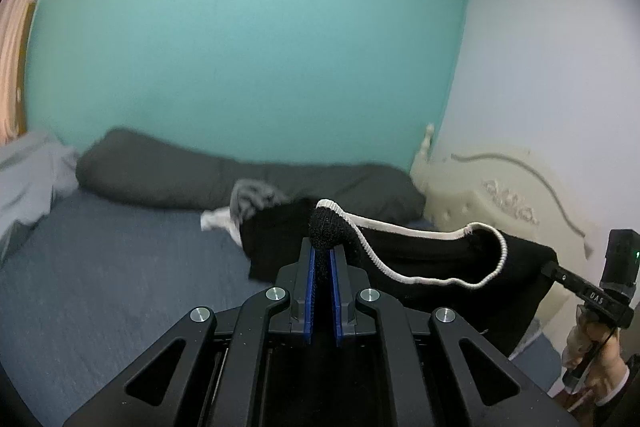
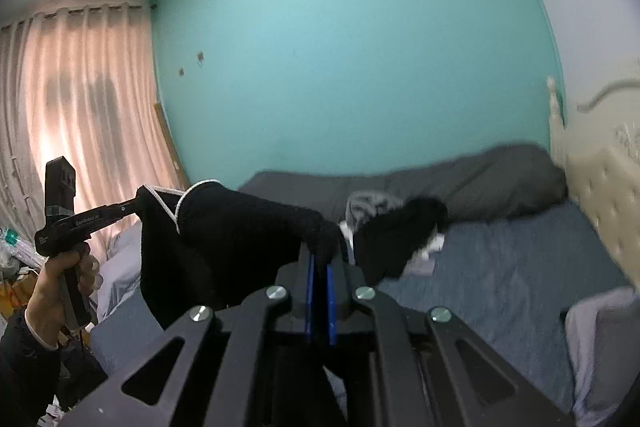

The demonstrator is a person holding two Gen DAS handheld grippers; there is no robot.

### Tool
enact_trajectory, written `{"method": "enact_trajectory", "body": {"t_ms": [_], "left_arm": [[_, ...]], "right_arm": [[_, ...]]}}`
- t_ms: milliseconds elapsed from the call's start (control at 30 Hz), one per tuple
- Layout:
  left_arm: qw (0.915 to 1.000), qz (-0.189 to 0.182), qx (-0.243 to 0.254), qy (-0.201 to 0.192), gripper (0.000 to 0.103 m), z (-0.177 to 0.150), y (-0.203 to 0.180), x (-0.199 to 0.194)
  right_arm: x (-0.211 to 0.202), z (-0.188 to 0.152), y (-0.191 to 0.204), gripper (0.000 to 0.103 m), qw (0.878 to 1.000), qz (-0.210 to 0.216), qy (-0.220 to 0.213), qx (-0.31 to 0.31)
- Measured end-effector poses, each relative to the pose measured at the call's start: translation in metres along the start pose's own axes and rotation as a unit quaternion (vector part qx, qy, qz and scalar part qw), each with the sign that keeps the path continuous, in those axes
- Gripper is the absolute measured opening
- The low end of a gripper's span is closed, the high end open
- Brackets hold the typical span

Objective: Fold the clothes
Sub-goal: 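Lift the hoodie up with both tools, hood in left, body in right, then lower the hoodie onto the bed with both tools and open the right tool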

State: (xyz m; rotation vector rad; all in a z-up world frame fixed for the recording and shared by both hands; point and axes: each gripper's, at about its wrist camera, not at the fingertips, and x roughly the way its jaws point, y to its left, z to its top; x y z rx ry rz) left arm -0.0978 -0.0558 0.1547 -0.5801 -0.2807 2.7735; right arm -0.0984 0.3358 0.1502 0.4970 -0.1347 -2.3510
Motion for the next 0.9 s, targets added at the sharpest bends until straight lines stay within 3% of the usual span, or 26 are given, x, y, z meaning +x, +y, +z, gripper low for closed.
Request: {"method": "enact_trajectory", "body": {"t_ms": [167, 367, 900], "left_arm": [[0.9987, 0.013, -0.005, 0.049, 0.007, -0.053, 0.012, 0.059], [0.9953, 0.027, -0.004, 0.093, 0.007, -0.099, 0.022, 0.120], [0.9840, 0.035, -0.013, 0.175, 0.007, -0.167, 0.065, 0.254]], "right_arm": [[0.035, -0.056, -0.022, 0.005, 0.999, -0.013, 0.043, 0.017], [0.084, -0.099, -0.056, 0.005, 0.995, -0.031, 0.089, 0.038], [0.221, -0.190, -0.126, 0.005, 0.979, -0.068, 0.186, 0.056]]}}
